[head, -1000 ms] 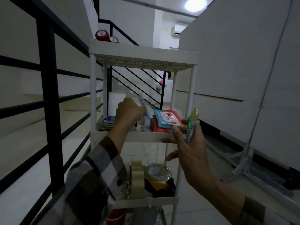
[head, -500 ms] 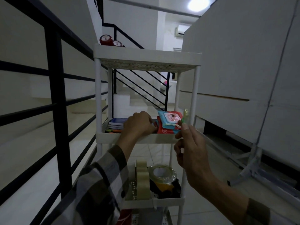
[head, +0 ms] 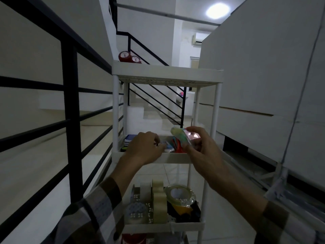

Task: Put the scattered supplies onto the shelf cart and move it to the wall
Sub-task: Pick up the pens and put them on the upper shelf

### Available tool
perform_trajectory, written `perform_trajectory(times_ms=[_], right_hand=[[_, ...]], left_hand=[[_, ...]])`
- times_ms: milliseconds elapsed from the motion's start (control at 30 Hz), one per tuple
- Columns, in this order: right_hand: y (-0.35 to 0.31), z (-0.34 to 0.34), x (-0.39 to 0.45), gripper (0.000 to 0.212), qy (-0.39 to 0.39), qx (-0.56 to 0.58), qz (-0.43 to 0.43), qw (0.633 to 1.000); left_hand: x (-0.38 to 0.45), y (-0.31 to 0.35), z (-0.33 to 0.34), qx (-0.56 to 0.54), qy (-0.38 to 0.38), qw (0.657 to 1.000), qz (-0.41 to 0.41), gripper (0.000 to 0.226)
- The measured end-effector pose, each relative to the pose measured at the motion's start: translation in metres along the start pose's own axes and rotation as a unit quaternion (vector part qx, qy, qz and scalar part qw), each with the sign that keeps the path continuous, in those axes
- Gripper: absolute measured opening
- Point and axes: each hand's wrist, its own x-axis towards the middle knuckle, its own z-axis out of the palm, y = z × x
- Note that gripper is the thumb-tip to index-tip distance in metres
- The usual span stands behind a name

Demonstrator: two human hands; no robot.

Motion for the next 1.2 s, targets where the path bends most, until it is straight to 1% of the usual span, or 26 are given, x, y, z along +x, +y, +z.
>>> perform_trajectory(times_ms=[100, 167, 233, 300, 367, 433, 500, 533, 567, 600, 633, 733, 800, 900, 1067, 1133, 1200], right_hand=[[-0.008, 0.008, 0.025, 0.019, -0.009, -0.123, -0.008, 0.992], [-0.010, 0.016, 0.042, 0.020, -0.014, -0.171, -0.015, 0.985], [-0.015, 0.026, 0.055, 0.026, -0.028, -0.199, -0.015, 0.979], [-0.019, 0.036, 0.068, 0.039, -0.049, -0.227, 0.010, 0.973], [-0.019, 0.044, 0.079, 0.047, -0.078, -0.269, 0.028, 0.960], [-0.012, 0.054, 0.086, 0.047, -0.119, -0.351, 0.027, 0.928], [-0.005, 0.063, 0.082, 0.041, -0.152, -0.472, -0.005, 0.868], [-0.002, 0.066, 0.077, 0.040, -0.155, -0.524, -0.029, 0.837], [0.001, 0.068, 0.071, 0.038, -0.151, -0.556, -0.050, 0.816], [0.004, 0.069, 0.066, 0.036, -0.145, -0.571, -0.066, 0.805], [0.008, 0.068, 0.063, 0.035, -0.138, -0.569, -0.069, 0.807], [0.012, 0.064, 0.060, 0.040, -0.121, -0.517, -0.060, 0.845], [0.013, 0.062, 0.057, 0.040, -0.116, -0.522, -0.070, 0.842], [0.019, 0.061, 0.049, 0.042, -0.091, -0.537, -0.097, 0.833], [0.033, 0.057, 0.044, 0.077, -0.042, -0.509, -0.128, 0.850], [0.037, 0.056, 0.043, 0.077, -0.042, -0.498, -0.140, 0.855], [0.039, 0.053, 0.044, 0.072, -0.045, -0.473, -0.152, 0.866]], left_hand=[[-0.009, -0.001, 0.000, -0.009, 0.062, 0.998, 0.012, 0.021], [-0.012, 0.000, 0.000, -0.012, 0.098, 0.995, 0.019, 0.016], [-0.013, 0.000, 0.000, -0.027, 0.112, 0.993, 0.019, 0.013], [-0.014, 0.000, 0.001, -0.043, 0.119, 0.992, 0.018, 0.012], [-0.013, 0.001, 0.000, -0.056, 0.130, 0.990, 0.021, 0.012], [-0.013, 0.000, -0.001, -0.065, 0.137, 0.988, 0.028, 0.013], [-0.013, -0.001, -0.002, -0.061, 0.128, 0.990, 0.026, 0.014], [-0.013, -0.002, -0.002, -0.056, 0.122, 0.991, 0.025, 0.014], [-0.014, -0.002, -0.002, -0.046, 0.117, 0.992, 0.026, 0.015], [-0.015, -0.001, -0.002, -0.034, 0.114, 0.992, 0.031, 0.017], [-0.015, -0.001, -0.001, -0.021, 0.112, 0.993, 0.036, 0.019], [-0.015, -0.001, 0.002, -0.015, 0.092, 0.995, 0.044, 0.024], [-0.013, -0.002, 0.002, -0.027, 0.067, 0.996, 0.048, 0.029], [-0.011, -0.003, 0.002, -0.014, 0.038, 0.998, 0.047, 0.026], [-0.007, -0.004, 0.002, 0.026, 0.016, 0.999, 0.035, 0.023], [-0.005, -0.002, 0.002, 0.042, -0.003, 0.999, 0.034, 0.022], [-0.004, -0.002, 0.003, 0.044, -0.008, 0.998, 0.032, 0.022]])
